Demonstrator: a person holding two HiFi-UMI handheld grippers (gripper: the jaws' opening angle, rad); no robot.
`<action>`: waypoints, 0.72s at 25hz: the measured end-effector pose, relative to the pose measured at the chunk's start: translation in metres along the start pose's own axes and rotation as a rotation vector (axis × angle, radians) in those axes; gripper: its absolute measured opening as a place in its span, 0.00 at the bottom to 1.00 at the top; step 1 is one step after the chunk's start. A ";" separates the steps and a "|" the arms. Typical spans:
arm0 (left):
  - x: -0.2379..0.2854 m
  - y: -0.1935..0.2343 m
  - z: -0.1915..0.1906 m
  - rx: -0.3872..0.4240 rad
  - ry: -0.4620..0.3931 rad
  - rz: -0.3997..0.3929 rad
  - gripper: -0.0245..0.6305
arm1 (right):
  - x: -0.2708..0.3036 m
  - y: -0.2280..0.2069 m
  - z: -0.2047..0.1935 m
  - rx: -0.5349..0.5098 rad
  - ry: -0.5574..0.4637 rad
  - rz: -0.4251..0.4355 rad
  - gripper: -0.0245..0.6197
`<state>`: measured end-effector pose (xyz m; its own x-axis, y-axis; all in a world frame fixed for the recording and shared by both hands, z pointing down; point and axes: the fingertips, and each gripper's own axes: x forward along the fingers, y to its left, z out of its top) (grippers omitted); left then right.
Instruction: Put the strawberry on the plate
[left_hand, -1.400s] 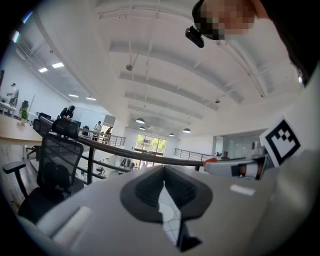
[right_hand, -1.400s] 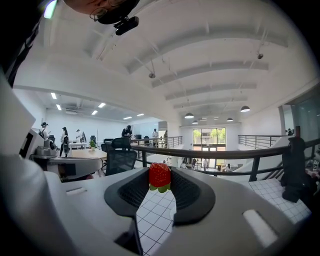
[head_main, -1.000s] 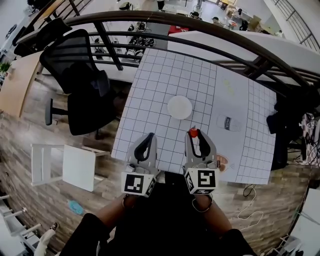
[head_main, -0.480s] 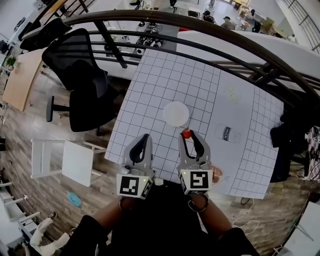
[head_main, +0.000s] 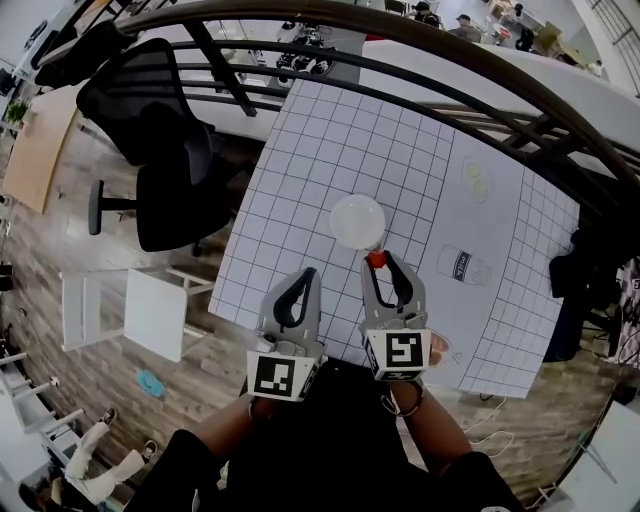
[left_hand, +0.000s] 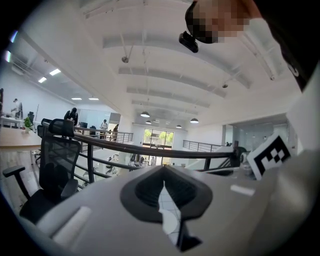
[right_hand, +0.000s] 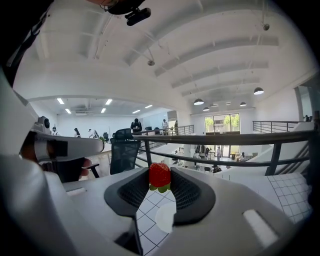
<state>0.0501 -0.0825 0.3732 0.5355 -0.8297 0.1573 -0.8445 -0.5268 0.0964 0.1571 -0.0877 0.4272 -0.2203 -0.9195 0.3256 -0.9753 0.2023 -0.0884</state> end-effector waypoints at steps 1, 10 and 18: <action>0.004 0.000 0.000 -0.007 0.011 -0.015 0.05 | 0.005 -0.001 -0.003 0.002 0.012 -0.007 0.24; 0.031 0.011 -0.016 -0.035 0.069 -0.071 0.05 | 0.046 -0.006 -0.025 0.027 0.081 -0.027 0.24; 0.050 0.026 -0.042 -0.060 0.117 -0.091 0.05 | 0.079 -0.012 -0.055 0.036 0.153 -0.040 0.24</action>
<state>0.0550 -0.1300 0.4249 0.6088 -0.7500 0.2586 -0.7930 -0.5840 0.1733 0.1505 -0.1445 0.5055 -0.1838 -0.8641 0.4685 -0.9828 0.1521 -0.1050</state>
